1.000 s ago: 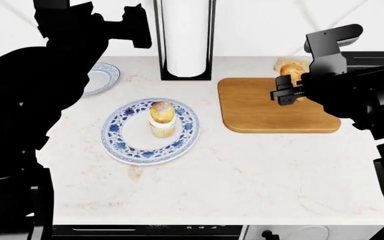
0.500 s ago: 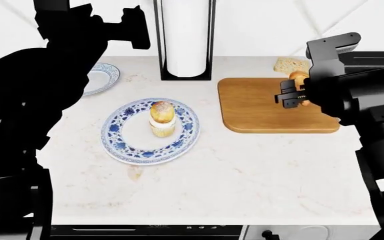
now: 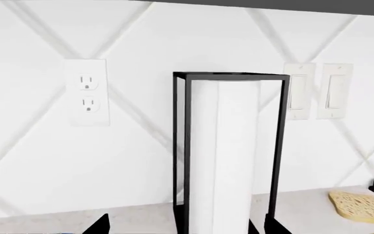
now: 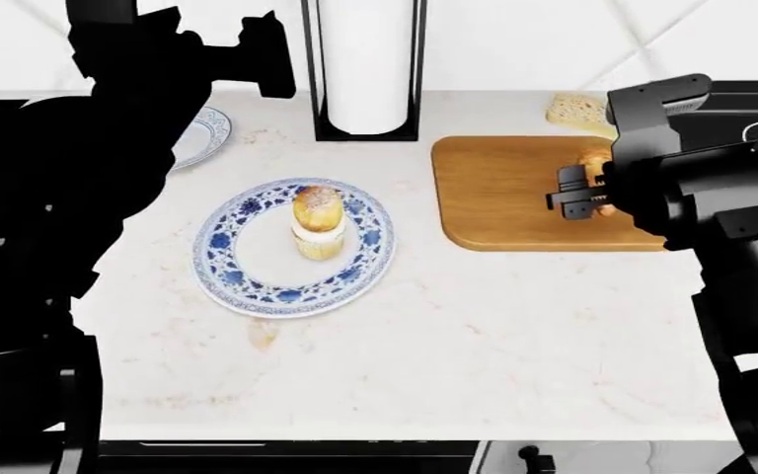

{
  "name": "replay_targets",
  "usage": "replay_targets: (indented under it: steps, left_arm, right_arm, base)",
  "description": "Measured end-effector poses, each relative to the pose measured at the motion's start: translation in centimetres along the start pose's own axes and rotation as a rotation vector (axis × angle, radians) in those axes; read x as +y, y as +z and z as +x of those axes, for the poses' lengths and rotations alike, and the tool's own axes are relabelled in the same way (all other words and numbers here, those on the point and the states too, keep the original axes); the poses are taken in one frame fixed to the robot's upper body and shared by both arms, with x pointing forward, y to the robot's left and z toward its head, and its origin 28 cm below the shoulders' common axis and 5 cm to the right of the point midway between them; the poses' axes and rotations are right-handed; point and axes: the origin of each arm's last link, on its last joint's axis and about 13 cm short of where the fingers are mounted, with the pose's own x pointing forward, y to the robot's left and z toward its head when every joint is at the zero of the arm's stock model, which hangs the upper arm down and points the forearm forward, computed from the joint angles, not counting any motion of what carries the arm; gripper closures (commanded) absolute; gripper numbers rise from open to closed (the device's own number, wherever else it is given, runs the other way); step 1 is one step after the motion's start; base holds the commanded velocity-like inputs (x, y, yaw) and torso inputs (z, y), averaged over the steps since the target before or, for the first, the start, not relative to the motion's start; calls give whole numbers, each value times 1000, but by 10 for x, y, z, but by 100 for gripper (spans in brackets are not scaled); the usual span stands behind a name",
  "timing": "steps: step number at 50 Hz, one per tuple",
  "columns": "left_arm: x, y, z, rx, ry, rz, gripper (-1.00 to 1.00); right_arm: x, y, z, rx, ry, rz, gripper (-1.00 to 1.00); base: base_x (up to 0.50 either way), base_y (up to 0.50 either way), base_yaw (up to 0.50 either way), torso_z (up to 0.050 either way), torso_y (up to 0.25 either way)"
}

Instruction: From the different types of pastries on the counter, select a croissant and place it on the cutting board. Then retrieve a jar of jam from the cabinet and place it alongside the croissant on the cutting board.

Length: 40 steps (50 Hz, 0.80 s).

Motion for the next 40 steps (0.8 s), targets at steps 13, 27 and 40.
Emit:
replay_targets:
  steps: [13, 27, 40]
  left_arm:
    - [0, -1, 1, 4, 3, -4, -100]
    - [0, 0, 0, 4, -2, -1, -100]
    - [-1, 0, 0, 5, -8, 2, -100]
  right_arm:
    - [-2, 0, 0, 1, -6, 0, -100]
    - [-4, 3, -4, -12, -6, -8, -100]
    - [-8, 12, -17, -64, 6, 6, -100]
  base:
    - [0, 0, 0, 0, 0]
    - [0, 0, 0, 0, 0]
    - [0, 0, 0, -7, 135]
